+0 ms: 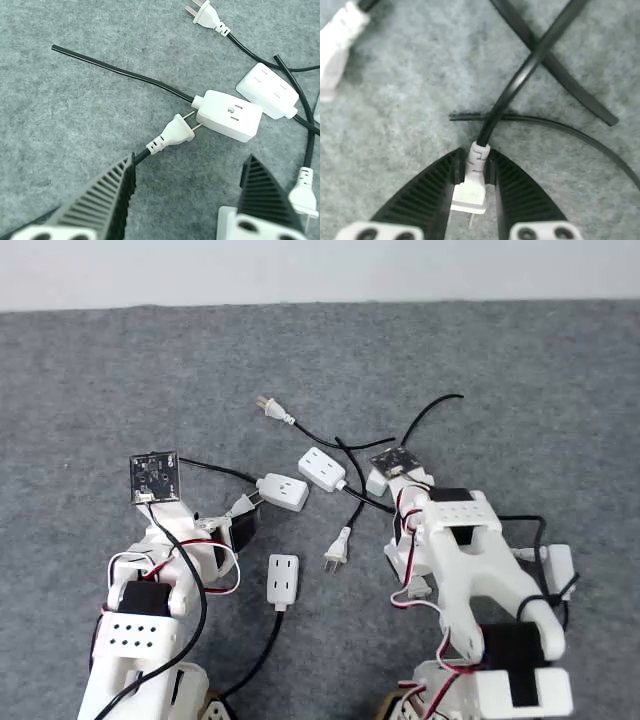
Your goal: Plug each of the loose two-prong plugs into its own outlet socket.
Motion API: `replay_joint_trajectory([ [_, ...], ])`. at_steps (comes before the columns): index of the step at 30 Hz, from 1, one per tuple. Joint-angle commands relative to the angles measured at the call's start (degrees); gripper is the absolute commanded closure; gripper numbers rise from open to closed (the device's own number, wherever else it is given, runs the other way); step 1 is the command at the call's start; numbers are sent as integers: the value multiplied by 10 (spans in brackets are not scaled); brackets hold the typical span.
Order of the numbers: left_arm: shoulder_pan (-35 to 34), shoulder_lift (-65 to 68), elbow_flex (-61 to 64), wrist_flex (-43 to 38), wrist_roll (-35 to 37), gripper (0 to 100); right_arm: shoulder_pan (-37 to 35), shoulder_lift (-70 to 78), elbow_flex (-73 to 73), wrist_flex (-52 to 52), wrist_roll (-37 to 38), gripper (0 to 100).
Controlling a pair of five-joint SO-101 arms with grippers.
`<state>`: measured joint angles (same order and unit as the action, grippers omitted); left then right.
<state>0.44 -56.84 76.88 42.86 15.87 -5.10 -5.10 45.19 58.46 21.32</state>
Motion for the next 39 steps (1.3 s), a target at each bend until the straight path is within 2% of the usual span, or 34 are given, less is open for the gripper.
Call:
replay_joint_trajectory([
  [1, -3, -7, -3, -18, -5, 683, 21, 15, -40, 15, -17, 890],
  [5, -3, -7, -3, -18, -5, 683, 23, 24, -42, 15, -18, 887],
  [9, -2, -7, -2, -18, -5, 684, 25, 27, -42, 15, -18, 998],
  [13, 9, -6, 0, -18, -5, 695, 34, 24, -42, 16, -18, 988],
  [16, 11, -6, -1, -20, -5, 789, 36, 13, -57, 44, -17, 991],
  [20, 10, -5, -4, -22, -14, 995, 31, -59, -109, 145, -19, 991],
  [24, 10, -4, -6, -16, -57, 990, 7, -183, -168, 235, -19, 991],
  [29, 10, 38, -39, 21, -101, 988, -73, -293, -228, 295, -47, 991],
  [34, 4, 229, -137, 32, -195, 988, -165, -329, -222, 255, -27, 991],
  [37, 6, 324, -202, 86, -291, 988, -206, -345, -187, 182, -41, 991],
  [39, 11, 353, -220, 109, -316, 988, -228, -360, -164, 135, -55, 991],
])
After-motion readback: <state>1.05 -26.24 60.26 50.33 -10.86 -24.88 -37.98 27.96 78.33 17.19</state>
